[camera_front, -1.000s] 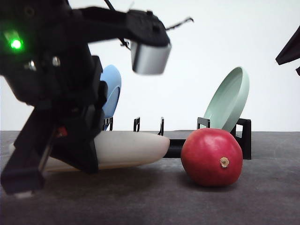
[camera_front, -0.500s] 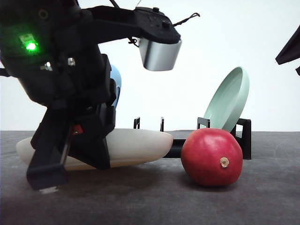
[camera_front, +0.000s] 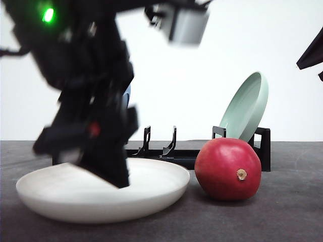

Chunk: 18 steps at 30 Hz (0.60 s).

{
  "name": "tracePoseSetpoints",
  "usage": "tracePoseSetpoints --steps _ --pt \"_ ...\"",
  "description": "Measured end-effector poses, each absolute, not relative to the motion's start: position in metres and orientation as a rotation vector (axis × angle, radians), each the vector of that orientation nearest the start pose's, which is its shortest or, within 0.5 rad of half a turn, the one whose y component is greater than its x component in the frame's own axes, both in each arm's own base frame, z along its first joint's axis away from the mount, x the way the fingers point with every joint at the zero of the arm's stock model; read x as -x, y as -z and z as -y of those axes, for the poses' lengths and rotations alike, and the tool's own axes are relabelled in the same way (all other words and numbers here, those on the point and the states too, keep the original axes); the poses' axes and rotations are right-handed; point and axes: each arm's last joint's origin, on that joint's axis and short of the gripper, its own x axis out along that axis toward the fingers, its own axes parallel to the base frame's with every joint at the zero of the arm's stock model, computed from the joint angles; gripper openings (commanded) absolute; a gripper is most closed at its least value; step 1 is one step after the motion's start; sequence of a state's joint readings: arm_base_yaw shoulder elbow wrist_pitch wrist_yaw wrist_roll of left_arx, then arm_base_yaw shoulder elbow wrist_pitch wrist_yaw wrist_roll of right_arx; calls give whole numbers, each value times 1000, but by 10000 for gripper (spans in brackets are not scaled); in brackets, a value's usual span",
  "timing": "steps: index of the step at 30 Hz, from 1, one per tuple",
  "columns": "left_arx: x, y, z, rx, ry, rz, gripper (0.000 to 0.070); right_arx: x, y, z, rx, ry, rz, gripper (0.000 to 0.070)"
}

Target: Place pomegranate in white plate

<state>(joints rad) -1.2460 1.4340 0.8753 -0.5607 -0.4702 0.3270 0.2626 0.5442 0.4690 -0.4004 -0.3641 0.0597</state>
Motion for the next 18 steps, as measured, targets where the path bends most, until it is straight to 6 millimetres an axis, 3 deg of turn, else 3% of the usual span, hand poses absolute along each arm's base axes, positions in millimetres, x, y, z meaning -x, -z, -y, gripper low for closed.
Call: tracePoseSetpoints --steps 6,12,18 --pt "-108 -232 239 -903 979 -804 395 -120 -238 -43 -81 -600 -501 347" --pt "-139 -259 202 -491 986 -909 394 -120 -238 -43 -81 -600 -501 347" --pt "-176 -283 153 -195 791 -854 394 -120 -238 -43 -82 -600 -501 347"
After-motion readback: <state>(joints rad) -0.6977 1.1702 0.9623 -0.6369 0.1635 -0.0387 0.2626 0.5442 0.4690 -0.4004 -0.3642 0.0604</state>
